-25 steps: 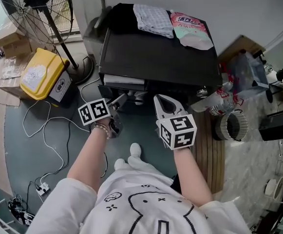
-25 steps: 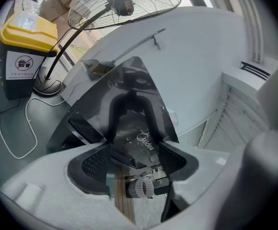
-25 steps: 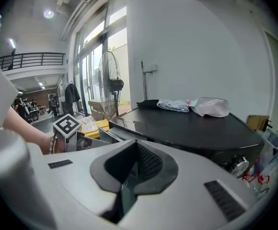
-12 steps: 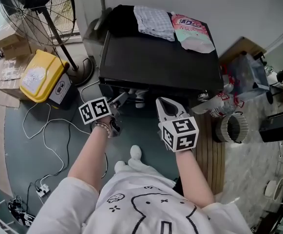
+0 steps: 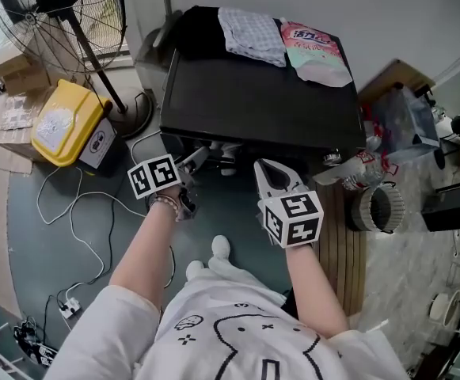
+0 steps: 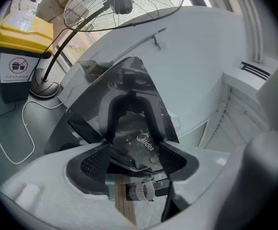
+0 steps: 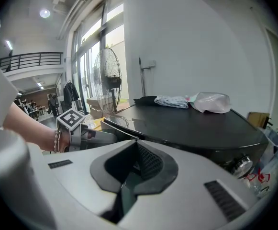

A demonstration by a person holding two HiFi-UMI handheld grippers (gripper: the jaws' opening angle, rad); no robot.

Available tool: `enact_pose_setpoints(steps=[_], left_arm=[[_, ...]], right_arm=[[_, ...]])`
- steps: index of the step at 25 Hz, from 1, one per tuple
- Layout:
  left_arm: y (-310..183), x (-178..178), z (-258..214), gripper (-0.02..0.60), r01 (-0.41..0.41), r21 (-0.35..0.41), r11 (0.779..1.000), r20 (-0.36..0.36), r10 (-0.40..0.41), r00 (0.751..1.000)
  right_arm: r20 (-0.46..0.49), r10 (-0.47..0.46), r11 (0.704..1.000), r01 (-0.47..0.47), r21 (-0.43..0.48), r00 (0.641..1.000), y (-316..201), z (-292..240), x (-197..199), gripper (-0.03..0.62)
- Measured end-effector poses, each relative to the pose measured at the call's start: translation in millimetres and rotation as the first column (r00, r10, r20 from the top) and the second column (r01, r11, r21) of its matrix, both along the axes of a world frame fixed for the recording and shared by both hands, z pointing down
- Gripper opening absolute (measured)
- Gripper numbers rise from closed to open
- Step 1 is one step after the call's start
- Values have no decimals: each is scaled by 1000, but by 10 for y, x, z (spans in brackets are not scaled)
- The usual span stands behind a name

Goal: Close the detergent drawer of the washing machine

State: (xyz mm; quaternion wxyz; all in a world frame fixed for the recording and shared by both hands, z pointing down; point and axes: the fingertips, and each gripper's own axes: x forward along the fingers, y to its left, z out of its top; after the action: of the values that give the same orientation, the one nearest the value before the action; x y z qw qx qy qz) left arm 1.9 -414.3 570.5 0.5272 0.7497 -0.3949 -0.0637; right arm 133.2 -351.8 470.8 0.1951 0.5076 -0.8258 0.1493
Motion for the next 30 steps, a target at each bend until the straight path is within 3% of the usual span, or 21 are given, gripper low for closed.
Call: enact_pose_setpoints(steps=[12,25,30], left_arm=[[-86,-8,36,322,-26,-7,1000,15,27,1000],[-213,-37,65,344,-45,-22,999,81,46,996],[-166,-63,59,342,-39,-71,997,139,48,989]], right_arm=[[6,4,1000,-3,-29,1000,10,134,-25,0],[-3,-16,999,16,-31,1000,12,123,-131,0],[2,-19,1000,19,-18,1000,88,45,-187,0]])
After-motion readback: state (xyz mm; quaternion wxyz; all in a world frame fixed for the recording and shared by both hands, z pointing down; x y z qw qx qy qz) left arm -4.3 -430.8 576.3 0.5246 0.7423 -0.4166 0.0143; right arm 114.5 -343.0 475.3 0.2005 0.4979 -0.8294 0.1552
